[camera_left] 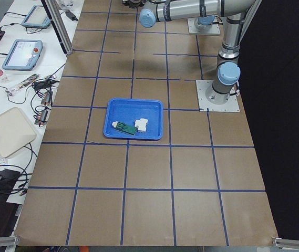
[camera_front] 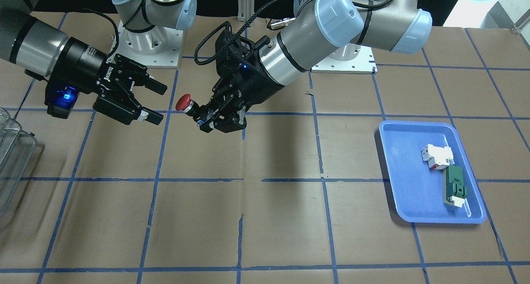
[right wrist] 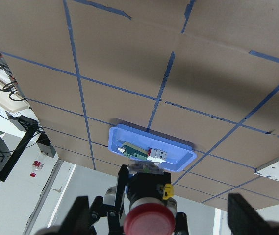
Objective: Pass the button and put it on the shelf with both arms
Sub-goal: 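Close the right gripper on the red cap while the left gripper holds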
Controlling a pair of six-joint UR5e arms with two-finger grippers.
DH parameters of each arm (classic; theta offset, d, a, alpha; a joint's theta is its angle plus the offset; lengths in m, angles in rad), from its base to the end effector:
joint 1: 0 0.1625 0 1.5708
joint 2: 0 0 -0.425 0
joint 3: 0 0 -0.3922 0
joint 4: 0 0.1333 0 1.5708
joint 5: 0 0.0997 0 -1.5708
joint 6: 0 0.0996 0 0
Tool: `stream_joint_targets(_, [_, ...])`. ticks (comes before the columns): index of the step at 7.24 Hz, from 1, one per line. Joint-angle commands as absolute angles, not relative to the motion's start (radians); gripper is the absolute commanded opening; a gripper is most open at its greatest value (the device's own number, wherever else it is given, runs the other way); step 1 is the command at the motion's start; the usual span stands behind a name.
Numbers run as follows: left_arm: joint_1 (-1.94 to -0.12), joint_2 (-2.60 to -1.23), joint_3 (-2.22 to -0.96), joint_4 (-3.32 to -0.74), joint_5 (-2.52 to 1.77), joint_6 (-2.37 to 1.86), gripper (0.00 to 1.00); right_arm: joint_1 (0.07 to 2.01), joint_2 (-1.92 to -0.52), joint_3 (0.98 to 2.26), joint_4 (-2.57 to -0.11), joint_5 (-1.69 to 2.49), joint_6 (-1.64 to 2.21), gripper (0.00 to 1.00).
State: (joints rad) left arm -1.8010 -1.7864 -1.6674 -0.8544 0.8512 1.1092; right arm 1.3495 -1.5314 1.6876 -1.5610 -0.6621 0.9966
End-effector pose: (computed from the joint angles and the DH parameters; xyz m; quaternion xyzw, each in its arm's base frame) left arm -0.3272 -0.5245 0.4275 -0.6246 -0.6750 0.3168 0.2322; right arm 0.0986 -0.5269 0.4493 0.5420 0.7137 0.2343 0.3768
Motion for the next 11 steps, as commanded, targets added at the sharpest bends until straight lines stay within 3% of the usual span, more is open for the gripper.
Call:
stream_joint_targets(1, [-1.801, -1.787, -1.675, -0.822, 0.822, 1.092, 0.00, 1.376, -1.526, 1.684, -1.616, -0.650, 1.052, 1.00])
stream_joint_targets(3, [-1.802, -1.789, -1.675, -0.821, 0.824, 1.092, 0.00, 1.374, -1.513, 1.675, -1.728, -0.638, 1.132, 1.00])
stream_joint_targets(8, [-1.805, -1.789, -1.677, -0.821, 0.825, 1.092, 0.00, 1.410, -1.502, 1.689, -1.726, -0.637, 1.172, 1.00])
stream_joint_targets(11, [-1.805, -1.789, -1.677, -0.822, 0.828, 1.091, 0.00, 1.411, -1.505, 1.689, -1.724, -0.635, 1.172, 0.78])
